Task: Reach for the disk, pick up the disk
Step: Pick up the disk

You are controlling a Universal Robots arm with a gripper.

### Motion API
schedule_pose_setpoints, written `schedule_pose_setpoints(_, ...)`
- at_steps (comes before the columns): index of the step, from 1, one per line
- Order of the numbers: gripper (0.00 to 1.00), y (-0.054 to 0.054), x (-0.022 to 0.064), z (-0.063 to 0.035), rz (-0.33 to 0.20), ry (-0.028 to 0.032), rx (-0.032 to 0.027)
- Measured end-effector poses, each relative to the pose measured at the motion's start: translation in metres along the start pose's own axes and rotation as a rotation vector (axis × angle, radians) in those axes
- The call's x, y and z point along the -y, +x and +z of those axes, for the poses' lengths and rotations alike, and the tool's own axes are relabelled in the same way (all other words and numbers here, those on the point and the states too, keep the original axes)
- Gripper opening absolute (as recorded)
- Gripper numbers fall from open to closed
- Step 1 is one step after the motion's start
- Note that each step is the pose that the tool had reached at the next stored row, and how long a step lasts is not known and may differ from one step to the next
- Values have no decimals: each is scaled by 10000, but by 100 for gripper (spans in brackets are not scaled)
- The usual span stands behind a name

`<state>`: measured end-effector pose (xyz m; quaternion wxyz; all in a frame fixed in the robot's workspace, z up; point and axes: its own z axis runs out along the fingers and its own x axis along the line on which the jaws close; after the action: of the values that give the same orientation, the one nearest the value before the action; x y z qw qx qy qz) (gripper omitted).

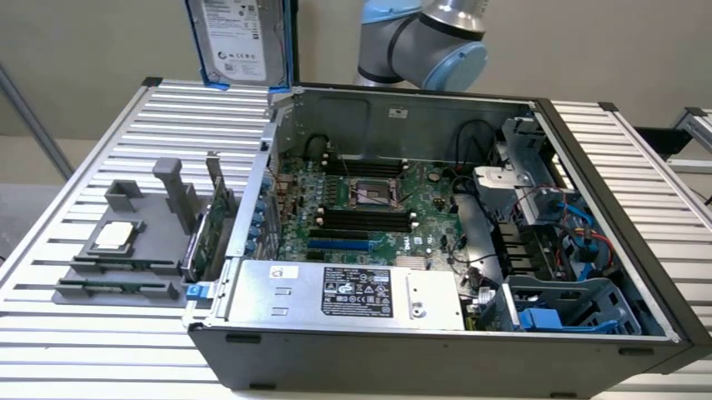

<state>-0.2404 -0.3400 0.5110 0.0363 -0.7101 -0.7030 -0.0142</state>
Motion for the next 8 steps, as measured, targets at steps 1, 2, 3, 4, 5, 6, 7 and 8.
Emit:
schedule_pose_setpoints(1,33,-8,-47,-2,0,-1,-1)
schedule_pose_setpoints(2,33,-16,-90,-4,1,0,0)
schedule_pose_setpoints(3,33,-25,-133,-7,0,0,0)
schedule_pose_setpoints(4,33,-32,-170,-10,0,-1,2)
schedule_pose_setpoints(5,33,-39,-205,-13,0,-3,2)
schedule_pose_setpoints(6,33,-45,-234,-17,0,-7,4)
schedule_pose_setpoints(7,33,-51,-266,-21,-1,-14,6)
schedule_pose_setpoints(8,33,-59,-291,-25,-2,-21,8)
